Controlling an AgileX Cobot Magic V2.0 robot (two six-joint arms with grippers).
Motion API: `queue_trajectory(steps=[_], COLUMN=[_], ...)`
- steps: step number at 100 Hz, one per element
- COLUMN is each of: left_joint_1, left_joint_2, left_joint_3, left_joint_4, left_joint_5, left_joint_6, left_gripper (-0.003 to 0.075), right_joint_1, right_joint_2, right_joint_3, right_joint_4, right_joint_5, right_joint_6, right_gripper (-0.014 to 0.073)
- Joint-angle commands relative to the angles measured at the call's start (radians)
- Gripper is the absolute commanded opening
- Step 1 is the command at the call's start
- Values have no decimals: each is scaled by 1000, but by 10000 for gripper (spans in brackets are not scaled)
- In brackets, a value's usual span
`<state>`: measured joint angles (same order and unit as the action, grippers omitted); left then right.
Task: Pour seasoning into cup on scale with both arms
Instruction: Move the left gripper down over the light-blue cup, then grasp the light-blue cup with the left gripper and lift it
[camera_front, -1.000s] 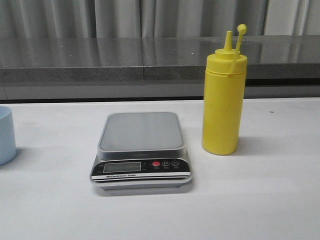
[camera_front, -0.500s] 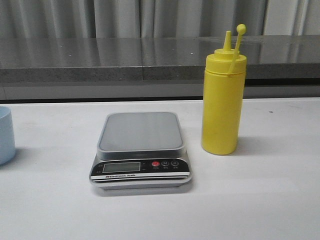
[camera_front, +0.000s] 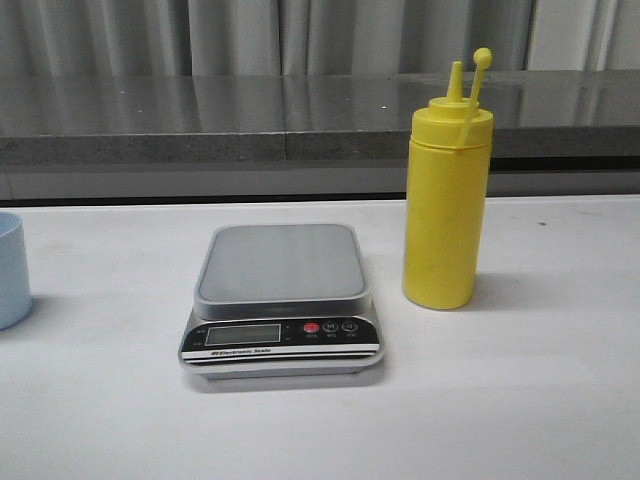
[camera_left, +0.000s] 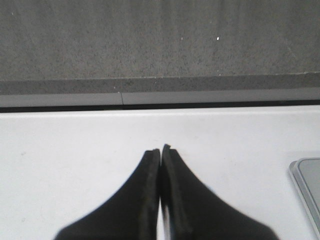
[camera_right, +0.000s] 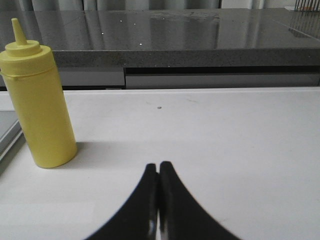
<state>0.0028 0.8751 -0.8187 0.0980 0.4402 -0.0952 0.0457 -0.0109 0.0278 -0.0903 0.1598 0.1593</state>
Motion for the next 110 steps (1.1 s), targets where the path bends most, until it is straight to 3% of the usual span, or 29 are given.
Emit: queue_trajectory(steps=[1,20,62,74,93,100,110], left_joint_1=[1,1,1,1,1,1,1], left_joint_2=[96,304,534,548,548,549,556], left_joint_3=[-106,-266,-303,-303,-303,-303,-303], left_joint_4=[-7,-7,-3,-3,4,2,-7], left_joint_5=[22,206,263,285,290,290,290], left_joint_6=[-6,-6,-6,-2,-2,-2,-2], left_gripper=[-20,-20,-7,110,424,477,484], right_joint_1=[-9,-9,-9,-9,-9,-9,-9], right_joint_2=[-20,-20,-20,-20,-20,-20,-20], right_joint_3=[-22,-22,-22,-22,-22,-22,-22], right_joint_4=[0,0,0,0,0,0,0], right_joint_5=[-83,-83,-83,-83,-83,-83,-83], right_joint_6=[-7,-7,-7,-7,-7,-7,-7], right_gripper=[-69,-69,-69,-69,-69,-69,-69])
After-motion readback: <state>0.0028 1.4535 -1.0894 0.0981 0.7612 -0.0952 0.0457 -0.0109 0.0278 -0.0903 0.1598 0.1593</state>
